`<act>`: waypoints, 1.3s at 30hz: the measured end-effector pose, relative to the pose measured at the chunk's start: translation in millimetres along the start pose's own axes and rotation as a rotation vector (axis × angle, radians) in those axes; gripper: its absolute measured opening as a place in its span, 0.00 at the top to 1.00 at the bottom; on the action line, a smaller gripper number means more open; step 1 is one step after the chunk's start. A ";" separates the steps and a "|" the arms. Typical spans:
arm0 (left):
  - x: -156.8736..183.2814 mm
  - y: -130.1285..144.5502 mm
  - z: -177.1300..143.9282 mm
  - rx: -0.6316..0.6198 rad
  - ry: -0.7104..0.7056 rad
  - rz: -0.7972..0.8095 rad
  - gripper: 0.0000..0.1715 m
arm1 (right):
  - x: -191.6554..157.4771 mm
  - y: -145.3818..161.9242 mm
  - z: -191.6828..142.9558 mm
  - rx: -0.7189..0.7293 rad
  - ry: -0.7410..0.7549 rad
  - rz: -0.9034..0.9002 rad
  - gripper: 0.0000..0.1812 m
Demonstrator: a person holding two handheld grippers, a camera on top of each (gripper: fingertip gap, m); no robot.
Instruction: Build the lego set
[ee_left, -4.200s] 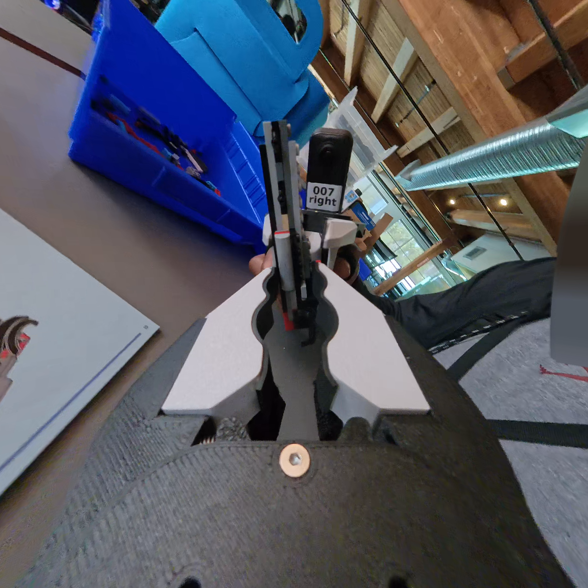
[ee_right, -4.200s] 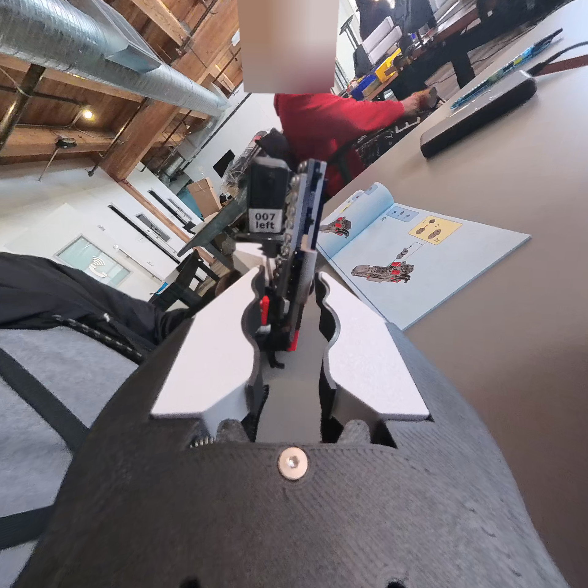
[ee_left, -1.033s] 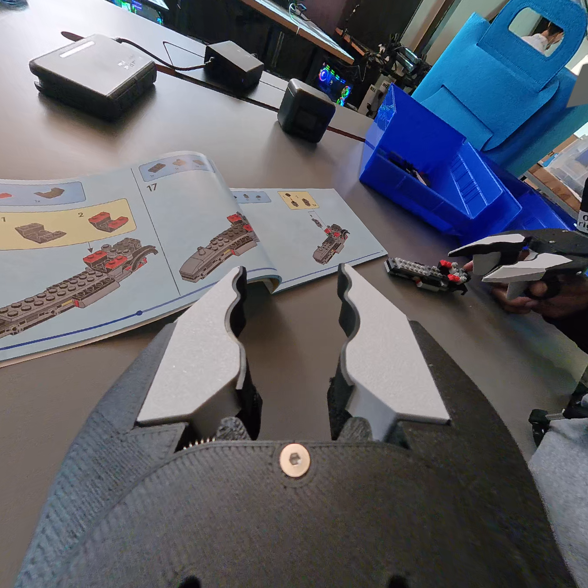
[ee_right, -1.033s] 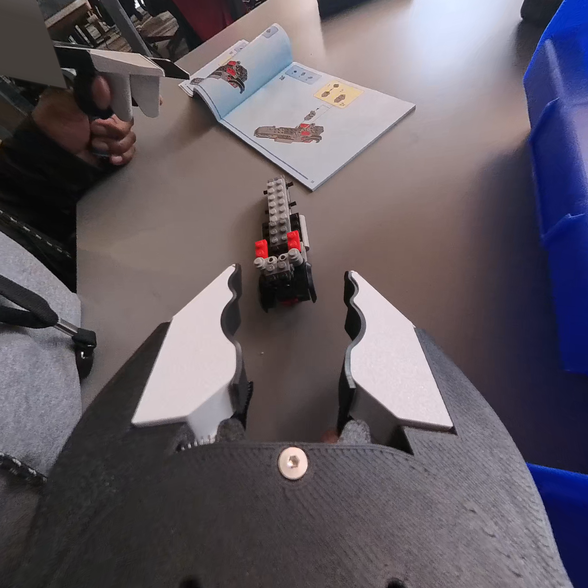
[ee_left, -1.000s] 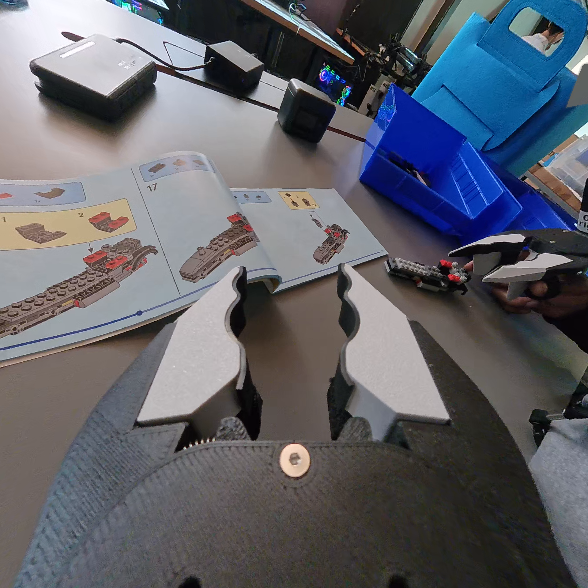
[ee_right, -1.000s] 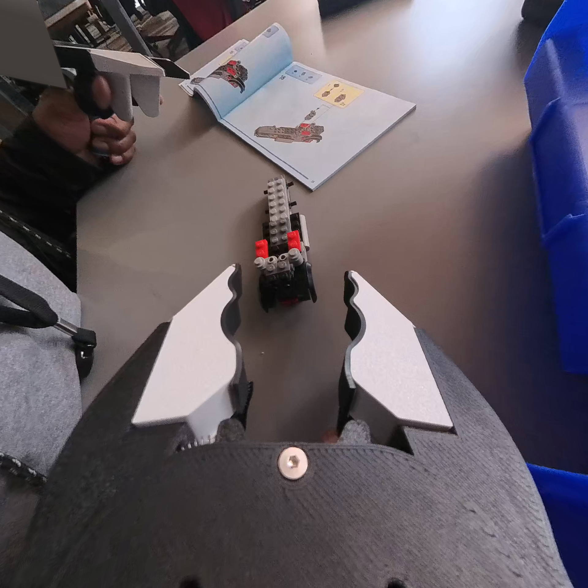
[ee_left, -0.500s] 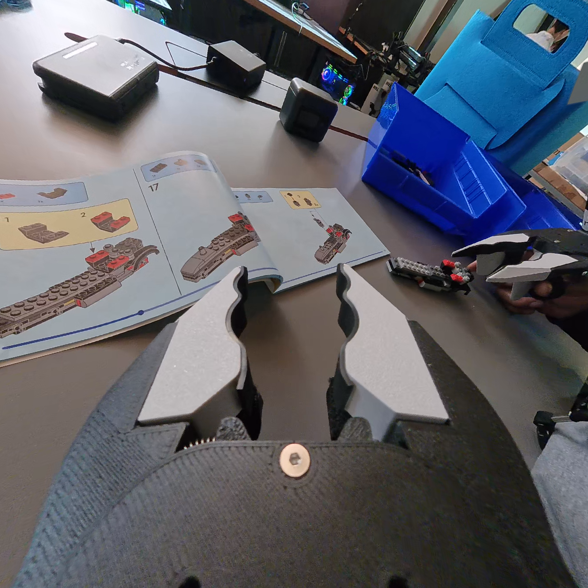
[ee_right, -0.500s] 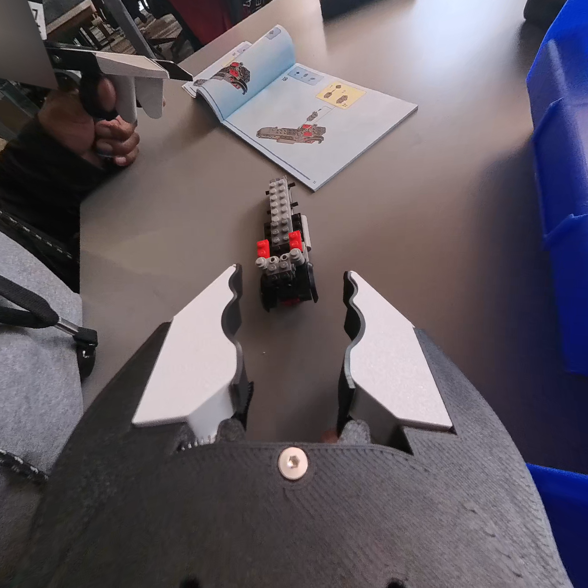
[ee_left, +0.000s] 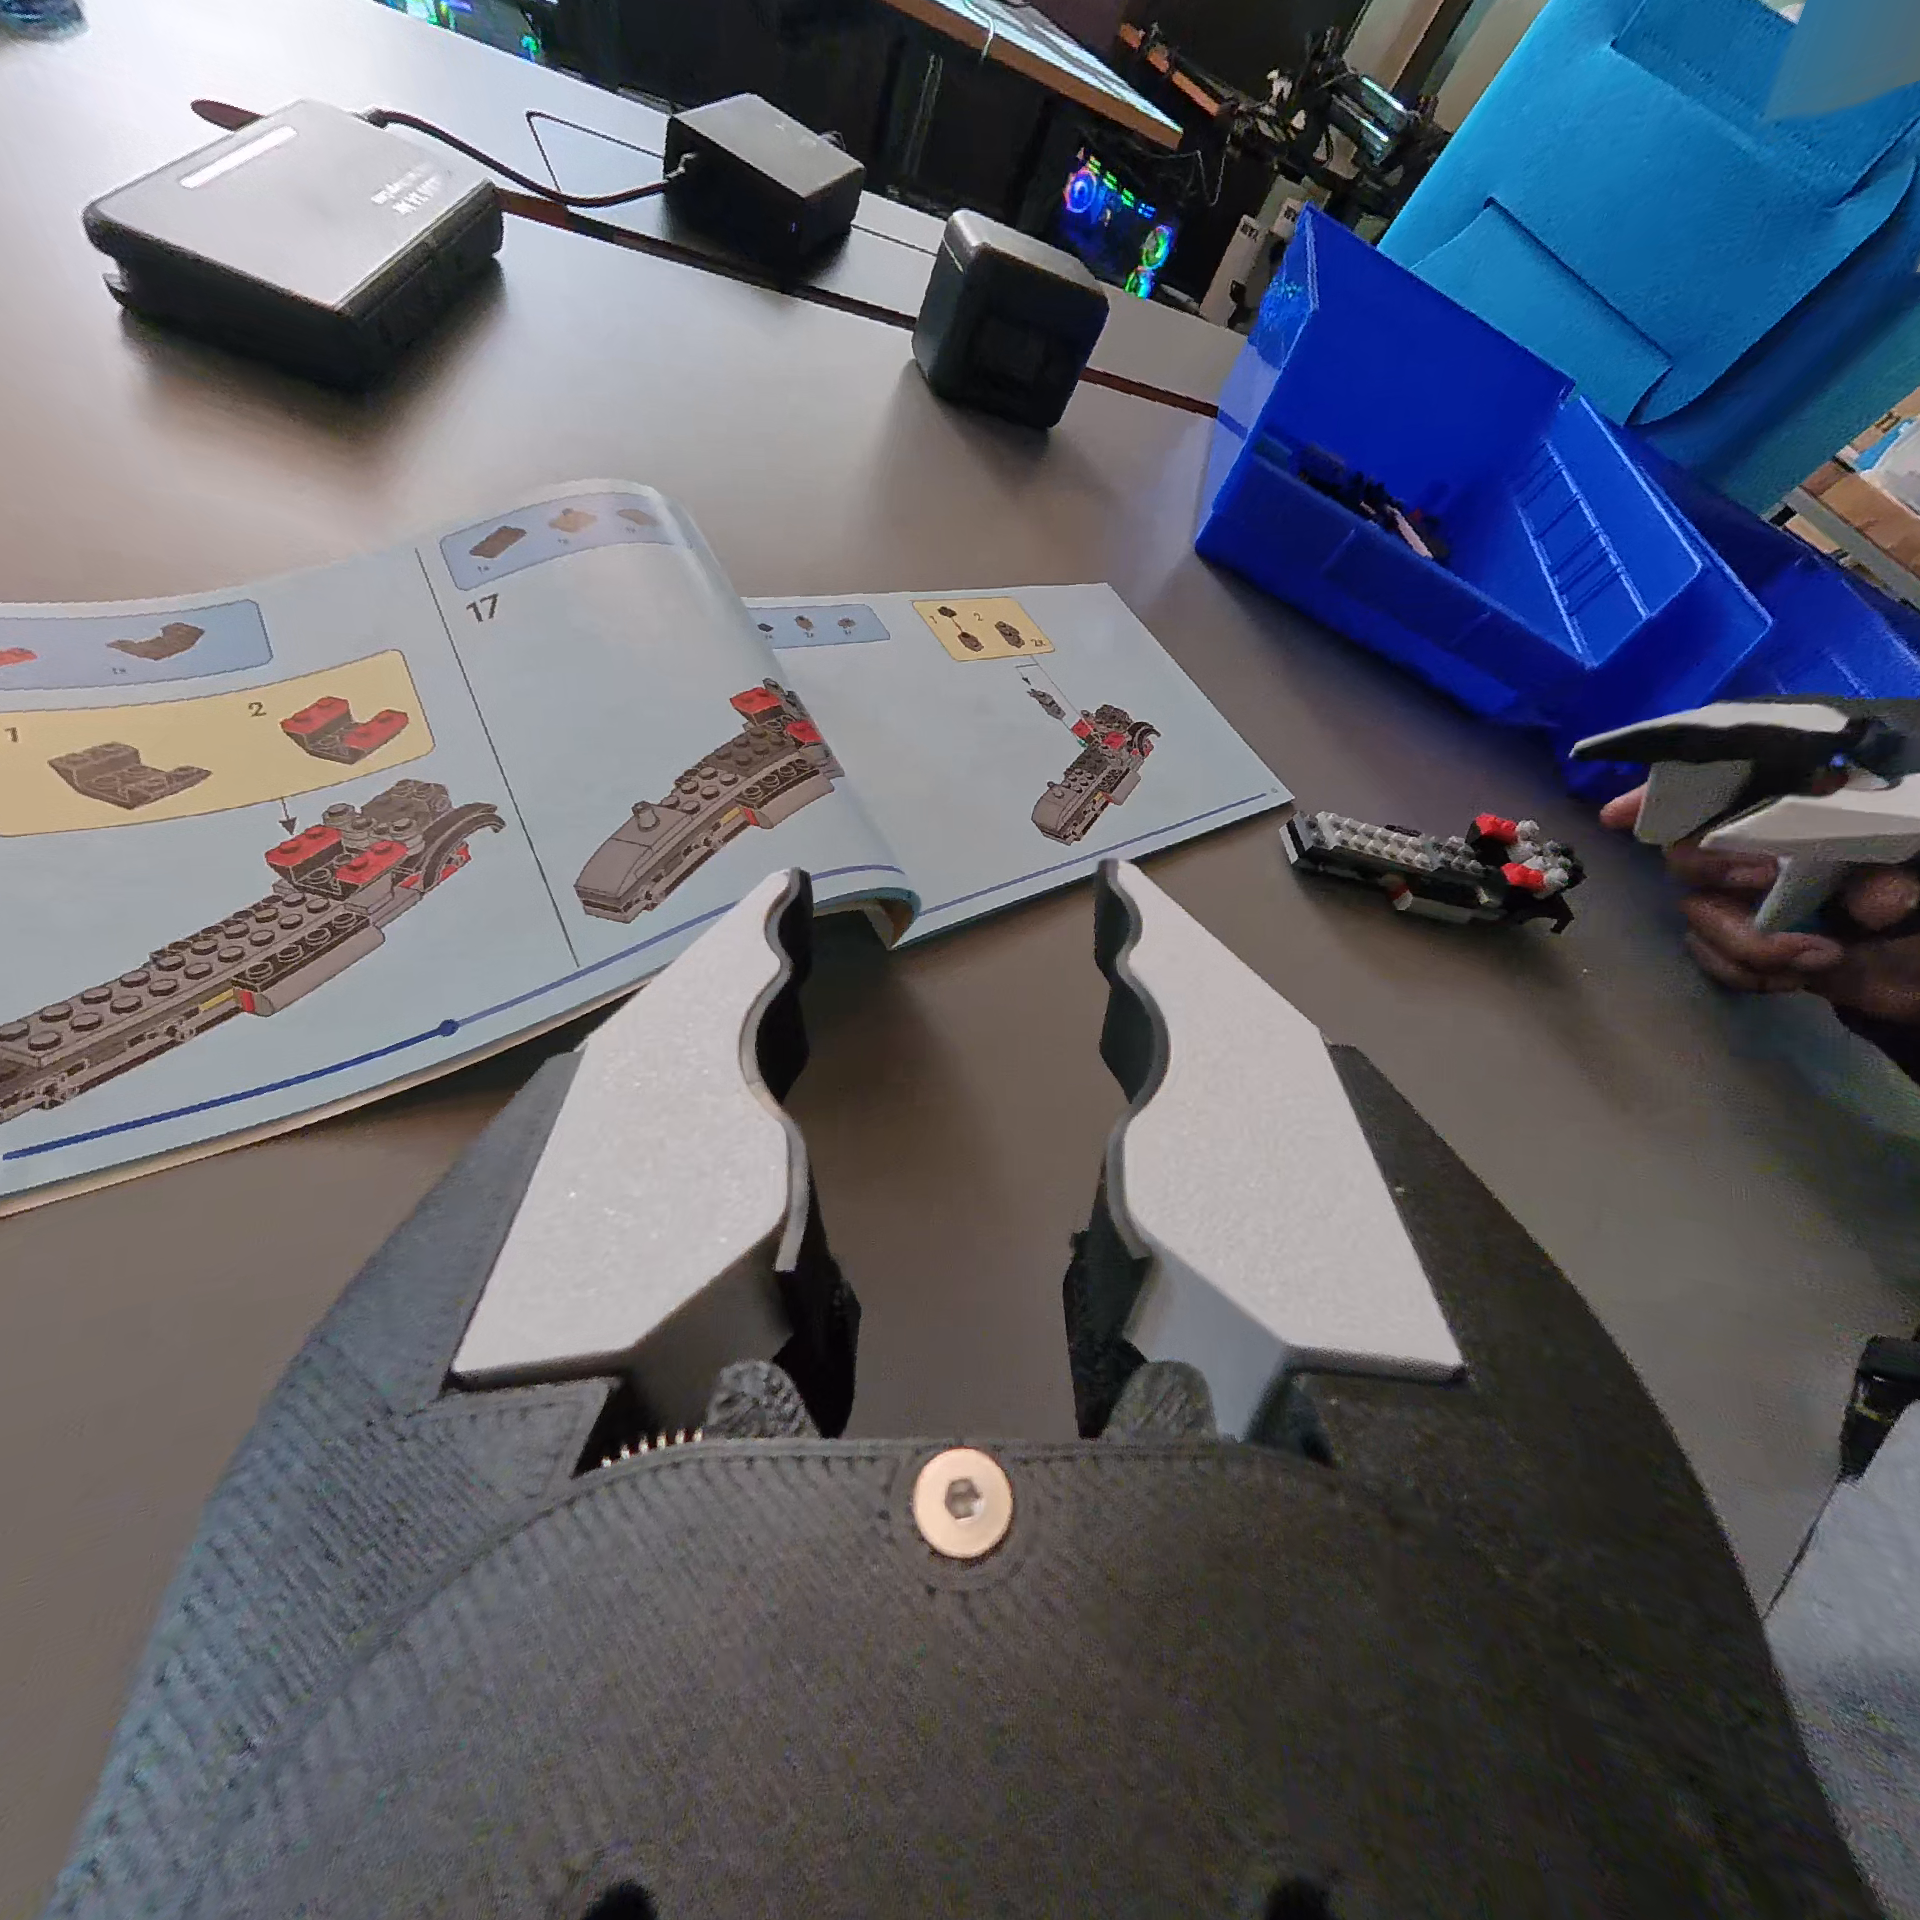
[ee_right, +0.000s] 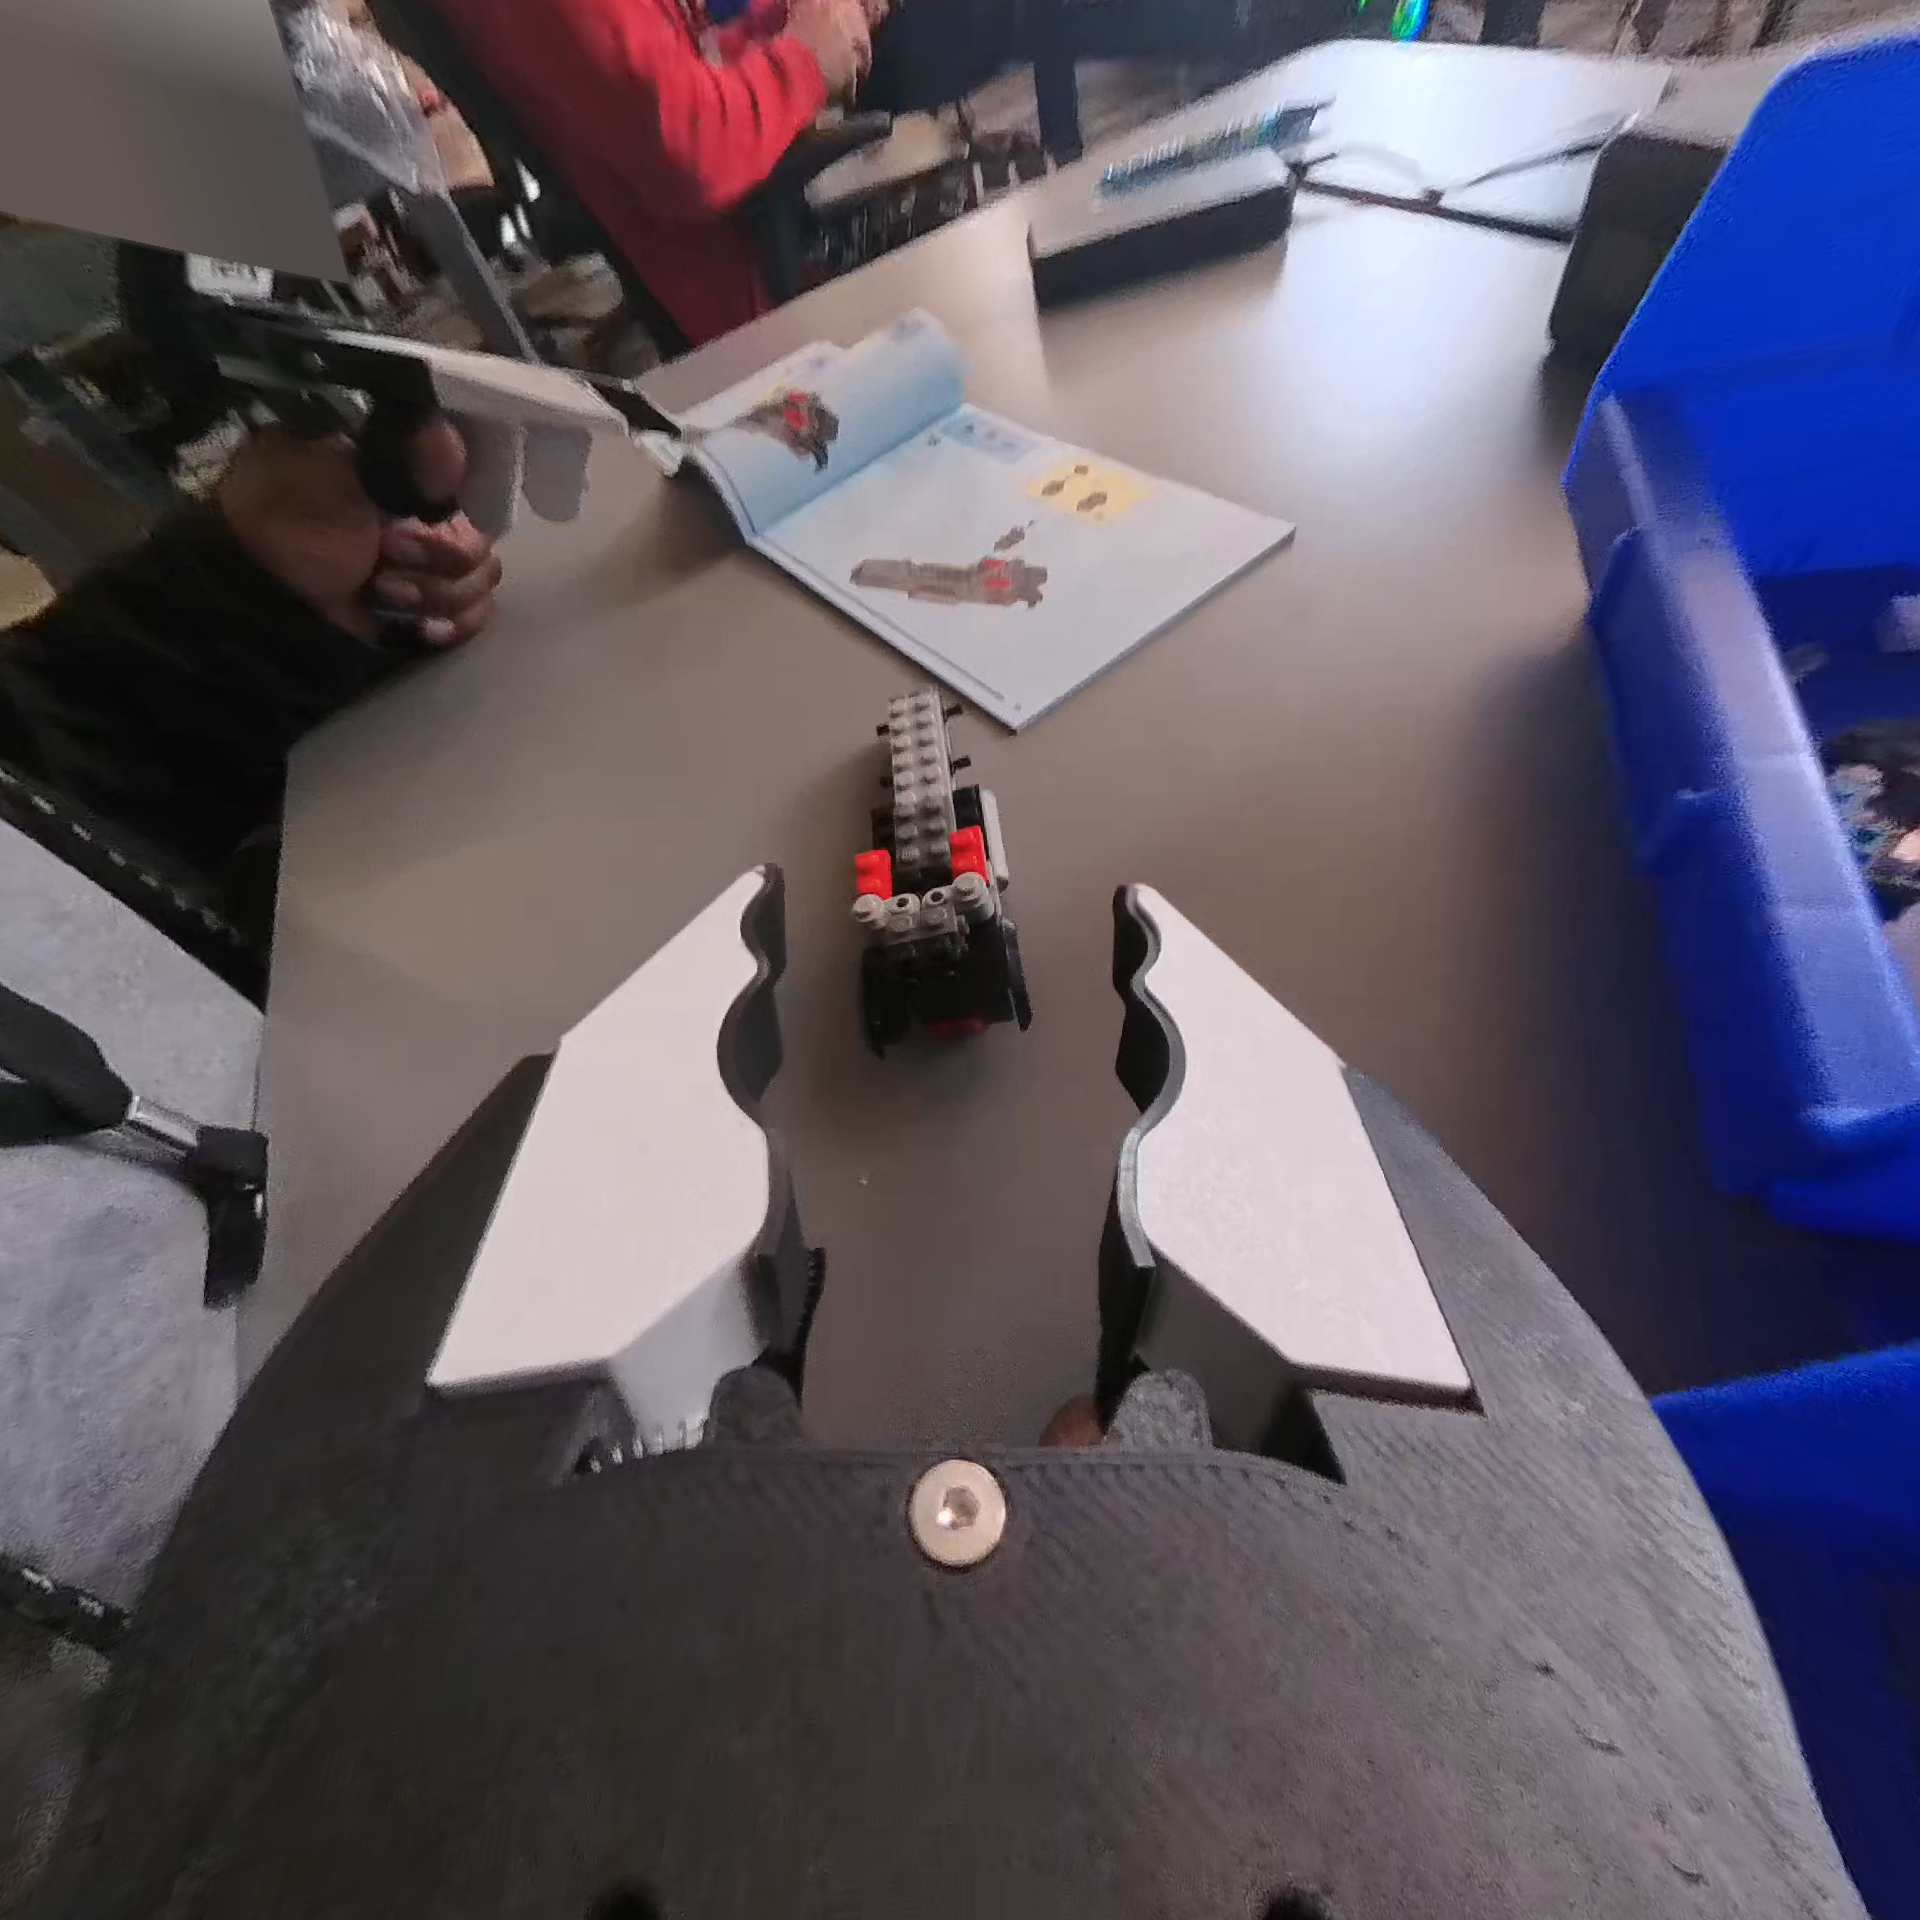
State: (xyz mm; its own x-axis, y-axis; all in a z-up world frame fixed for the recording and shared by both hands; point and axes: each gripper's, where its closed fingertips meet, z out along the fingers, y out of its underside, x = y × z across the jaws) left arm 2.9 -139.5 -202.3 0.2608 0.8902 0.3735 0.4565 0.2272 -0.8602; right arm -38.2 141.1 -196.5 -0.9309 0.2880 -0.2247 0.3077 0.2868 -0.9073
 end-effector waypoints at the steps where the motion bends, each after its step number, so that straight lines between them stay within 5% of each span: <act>1: 1.1 0.3 0.3 -0.002 0.003 0.005 0.68 | 0.3 -3.3 -3.4 0.030 0.003 0.001 0.64; 16: -1.1 4.6 4.6 -0.032 -0.100 0.087 0.68 | 13.0 -35.6 -52.9 0.378 -0.060 0.154 0.66; 31: -2.7 13.9 12.6 -0.109 -0.118 0.093 0.68 | 30.6 -14.1 -32.0 0.197 0.076 0.219 0.72; 39: -2.2 14.7 13.3 -0.116 -0.111 0.092 0.68 | 21.3 1.5 -13.8 0.039 0.140 0.080 0.74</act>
State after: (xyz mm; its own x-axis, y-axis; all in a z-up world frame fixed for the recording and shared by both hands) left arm -2.3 -132.9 -220.4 0.2138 0.9447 0.2489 0.5316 0.1012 -0.8409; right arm -54.9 160.2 -197.8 -0.8666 0.4334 -0.2474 0.3690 0.2228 -0.9023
